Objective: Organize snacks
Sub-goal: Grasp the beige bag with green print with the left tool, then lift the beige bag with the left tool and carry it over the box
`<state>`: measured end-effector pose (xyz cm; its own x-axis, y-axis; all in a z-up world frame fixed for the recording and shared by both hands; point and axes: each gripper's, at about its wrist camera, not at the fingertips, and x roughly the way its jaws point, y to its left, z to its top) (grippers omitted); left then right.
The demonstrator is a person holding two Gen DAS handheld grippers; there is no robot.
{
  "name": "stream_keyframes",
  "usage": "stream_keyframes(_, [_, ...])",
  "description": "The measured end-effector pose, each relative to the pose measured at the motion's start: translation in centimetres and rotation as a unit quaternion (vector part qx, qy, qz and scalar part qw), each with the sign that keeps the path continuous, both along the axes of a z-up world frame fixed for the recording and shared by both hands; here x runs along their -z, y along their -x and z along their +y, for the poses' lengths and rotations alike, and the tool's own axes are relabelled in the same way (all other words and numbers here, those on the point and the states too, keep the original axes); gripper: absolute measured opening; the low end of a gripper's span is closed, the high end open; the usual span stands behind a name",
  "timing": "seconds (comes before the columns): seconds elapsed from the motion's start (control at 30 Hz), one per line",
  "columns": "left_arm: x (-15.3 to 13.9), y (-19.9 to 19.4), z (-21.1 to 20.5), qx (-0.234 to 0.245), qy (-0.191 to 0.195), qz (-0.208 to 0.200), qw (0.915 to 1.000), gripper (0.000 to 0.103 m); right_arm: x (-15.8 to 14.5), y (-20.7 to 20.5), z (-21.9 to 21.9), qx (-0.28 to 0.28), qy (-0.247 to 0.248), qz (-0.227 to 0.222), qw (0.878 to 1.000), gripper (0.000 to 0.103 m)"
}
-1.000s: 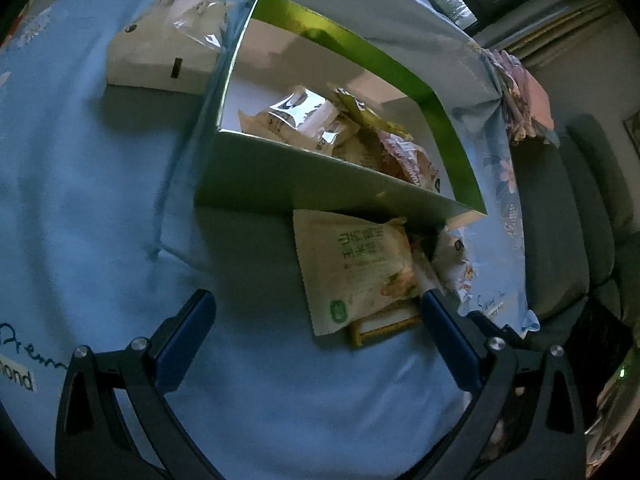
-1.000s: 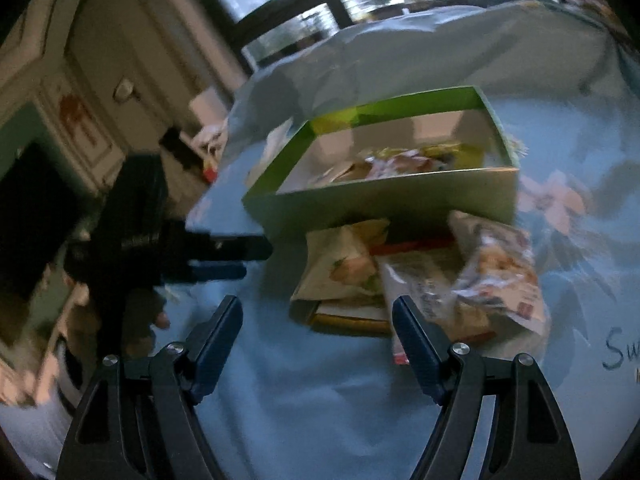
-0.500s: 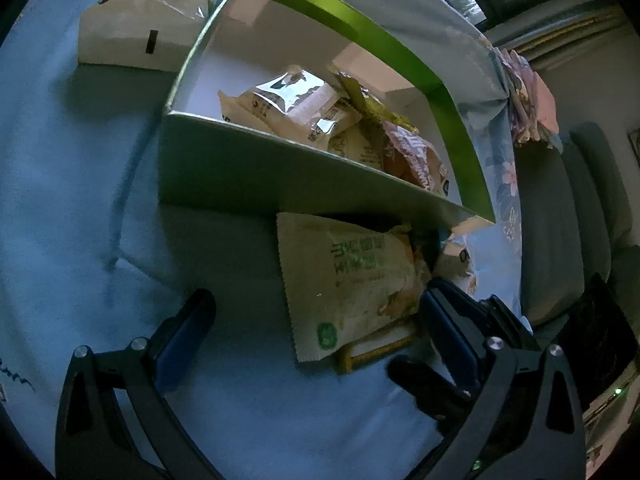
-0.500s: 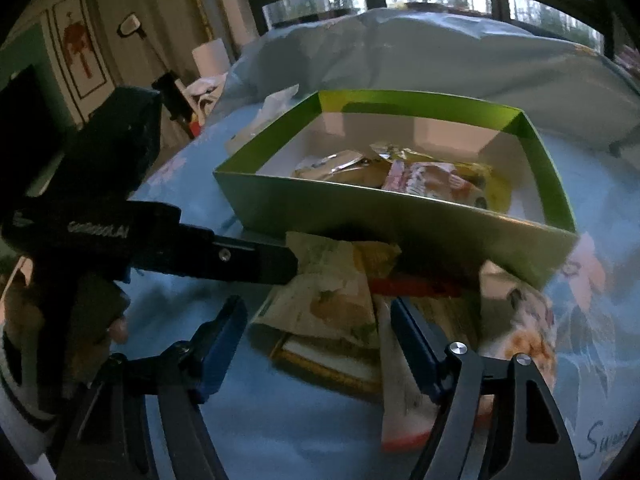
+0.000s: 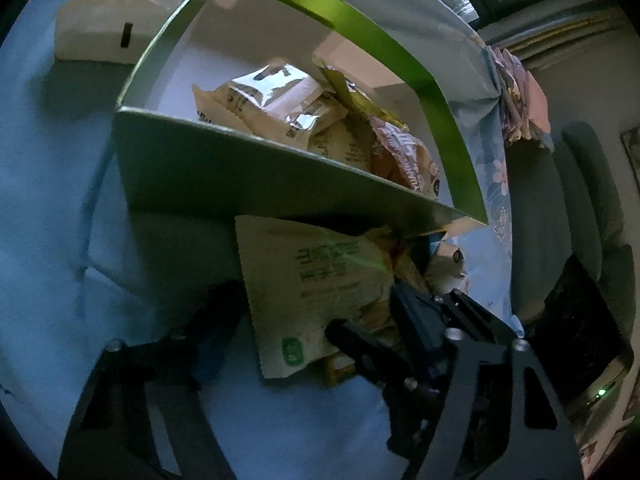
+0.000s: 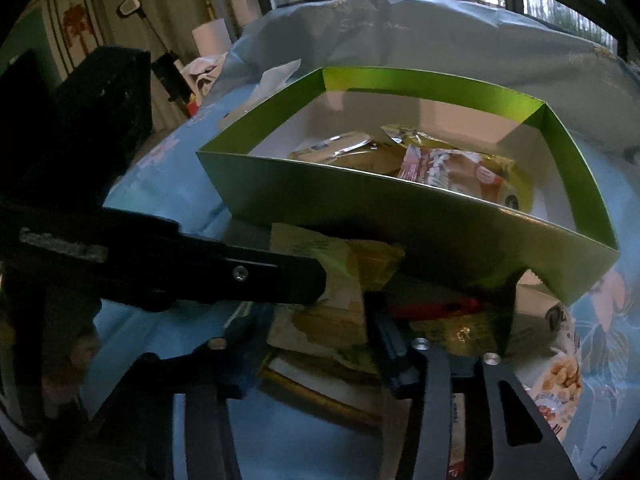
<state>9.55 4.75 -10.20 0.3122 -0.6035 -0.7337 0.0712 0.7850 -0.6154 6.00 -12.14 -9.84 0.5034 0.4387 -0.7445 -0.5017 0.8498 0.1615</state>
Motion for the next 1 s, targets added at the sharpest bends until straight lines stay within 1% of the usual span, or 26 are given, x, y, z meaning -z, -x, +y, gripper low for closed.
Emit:
stream_keyframes(0.03, [0.1, 0.0, 0.0, 0.001, -0.001, 0.000, 1.0000, 0.065, 0.0, 0.0, 0.0, 0.001, 0.000, 0.001, 1.000, 0.039])
stream_keyframes(0.07, [0.0, 0.0, 0.0, 0.001, -0.001, 0.001, 1.0000, 0.058, 0.1, 0.0, -0.1, 0.002, 0.000, 0.002, 1.000, 0.038])
stream_keyframes(0.1, [0.0, 0.1, 0.0, 0.004, 0.002, 0.002, 1.0000, 0.053, 0.0, 0.0, -0.2, 0.002, -0.003, 0.002, 1.000, 0.037])
stream_keyframes(0.13, [0.2, 0.1, -0.1, 0.010, 0.012, 0.006, 0.9999, 0.046, 0.1, 0.1, -0.1, 0.002, -0.004, 0.002, 1.000, 0.036])
stream_keyframes(0.23, [0.0, 0.3, 0.0, 0.009, 0.012, 0.006, 0.9999, 0.045, 0.1, 0.3, 0.2, 0.000, 0.003, -0.005, 1.000, 0.034])
stream_keyframes(0.27, [-0.2, 0.4, 0.2, 0.007, 0.011, 0.003, 0.9999, 0.044, 0.0, 0.5, 0.2, -0.001, 0.003, -0.007, 1.000, 0.029])
stream_keyframes(0.37, [-1.0, 0.8, 0.6, 0.005, 0.012, -0.007, 0.9999, 0.041, -0.5, 1.0, 0.6, -0.006, 0.000, -0.020, 1.000, 0.023])
stream_keyframes(0.5, [-1.9, 1.3, 1.2, 0.003, 0.014, -0.017, 0.9997, 0.041, -1.2, 1.7, 0.9, -0.006, -0.004, -0.031, 0.999, 0.022])
stream_keyframes(0.7, [-3.5, 2.2, 1.9, 0.003, 0.029, -0.038, 0.9988, 0.040, -2.8, 2.7, 1.3, -0.005, -0.018, -0.050, 0.999, 0.022])
stream_keyframes(1.0, [-6.0, 2.7, 1.9, 0.005, 0.039, -0.079, 0.9961, 0.040, -5.1, 3.5, 1.3, 0.004, -0.036, -0.078, 0.996, 0.022])
